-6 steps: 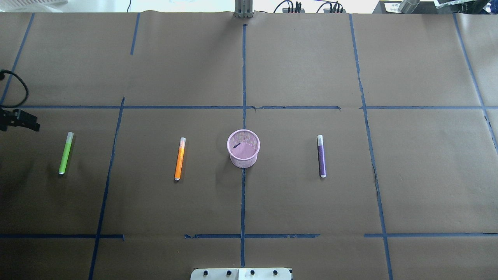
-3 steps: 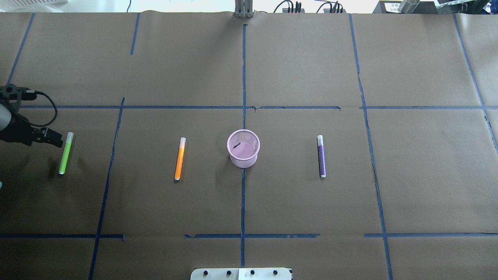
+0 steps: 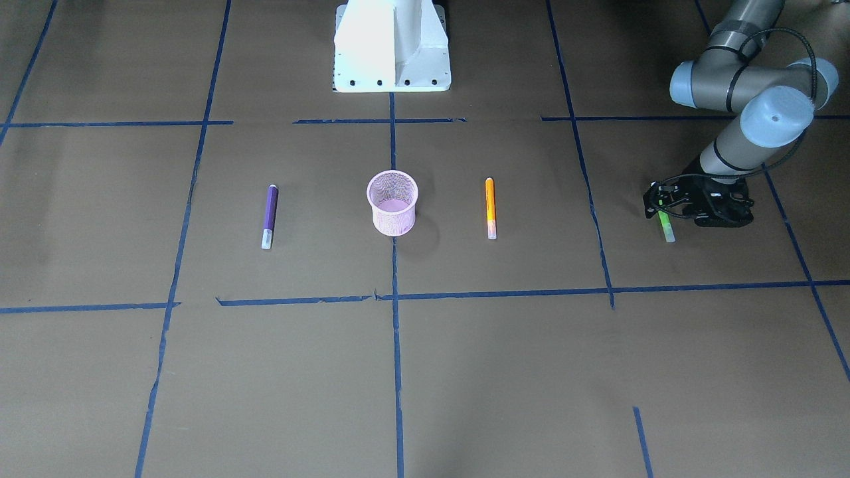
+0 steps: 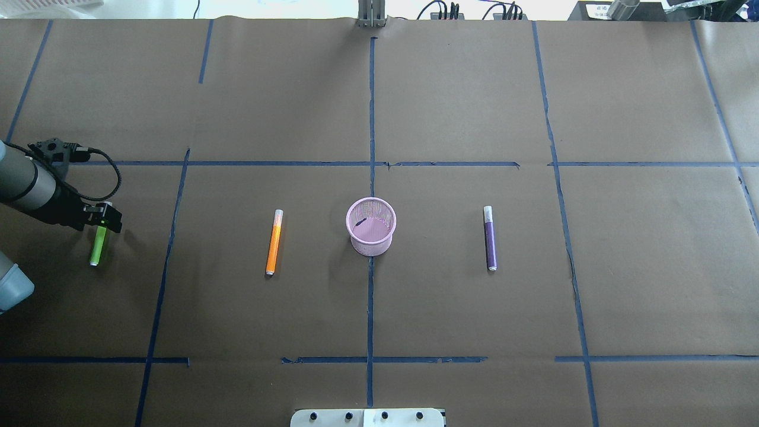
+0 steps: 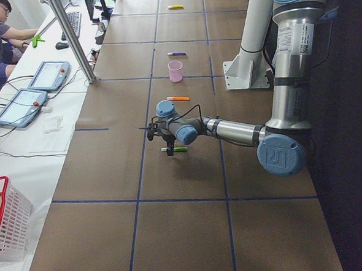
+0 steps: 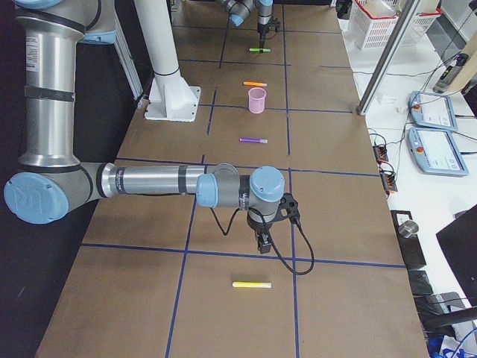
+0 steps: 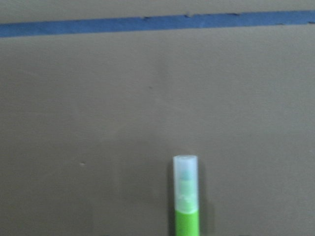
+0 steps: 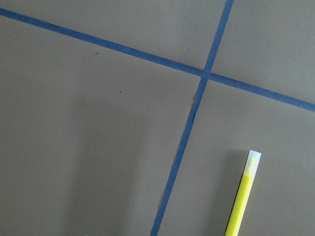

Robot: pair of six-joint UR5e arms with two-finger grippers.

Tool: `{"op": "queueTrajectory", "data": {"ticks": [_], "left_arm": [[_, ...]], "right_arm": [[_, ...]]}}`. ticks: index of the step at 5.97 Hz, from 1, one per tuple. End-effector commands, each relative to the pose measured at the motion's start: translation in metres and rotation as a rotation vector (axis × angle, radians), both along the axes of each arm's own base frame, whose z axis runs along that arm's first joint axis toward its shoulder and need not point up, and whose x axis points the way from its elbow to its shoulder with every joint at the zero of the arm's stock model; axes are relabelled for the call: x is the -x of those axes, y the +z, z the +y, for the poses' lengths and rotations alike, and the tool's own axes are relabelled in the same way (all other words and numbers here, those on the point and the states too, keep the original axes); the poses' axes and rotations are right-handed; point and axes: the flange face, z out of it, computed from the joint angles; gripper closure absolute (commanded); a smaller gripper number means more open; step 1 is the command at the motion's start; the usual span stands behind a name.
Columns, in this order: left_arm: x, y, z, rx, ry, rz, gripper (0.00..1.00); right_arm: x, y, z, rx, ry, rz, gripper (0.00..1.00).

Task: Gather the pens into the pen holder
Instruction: 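Lower the left gripper onto the green highlighter and close on it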

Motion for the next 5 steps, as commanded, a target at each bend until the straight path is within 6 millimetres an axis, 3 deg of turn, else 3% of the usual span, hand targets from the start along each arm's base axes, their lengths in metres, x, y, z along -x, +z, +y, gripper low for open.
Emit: {"op": "queueTrajectory", "data": {"ticks": [1, 2, 3, 4, 5], "left_arm": [[-0.0085, -0.0011, 0.0017, -0.007, 0.004, -0.006, 0.39], [-0.0077, 0.0005, 0.0026, -0.009, 0.009, -0.008, 0.55], [-0.0034, -0.0001, 0.0037, -0.011, 0.005, -0.007, 0.80], [-0.0028, -0.0013, 0.0041, -0.014, 0.005, -0.007, 0.97], [-0.0021, -0.0030, 0.0038, -0.016, 0.005, -0.004, 1.00]], "right_arm": [[-0.0001, 0.0001, 0.0000, 0.000, 0.000, 0.001, 0.00], [-0.0001, -0.0007, -0.0001, -0.002, 0.000, 0.001, 0.00], [0.0001, -0.0008, -0.0001, -0.002, 0.000, -0.001, 0.00], [0.0001, -0.0008, -0.0001, -0.002, 0.000, -0.001, 0.00], [0.0001, -0.0008, -0.0001, -0.002, 0.000, -0.001, 0.00]]}}
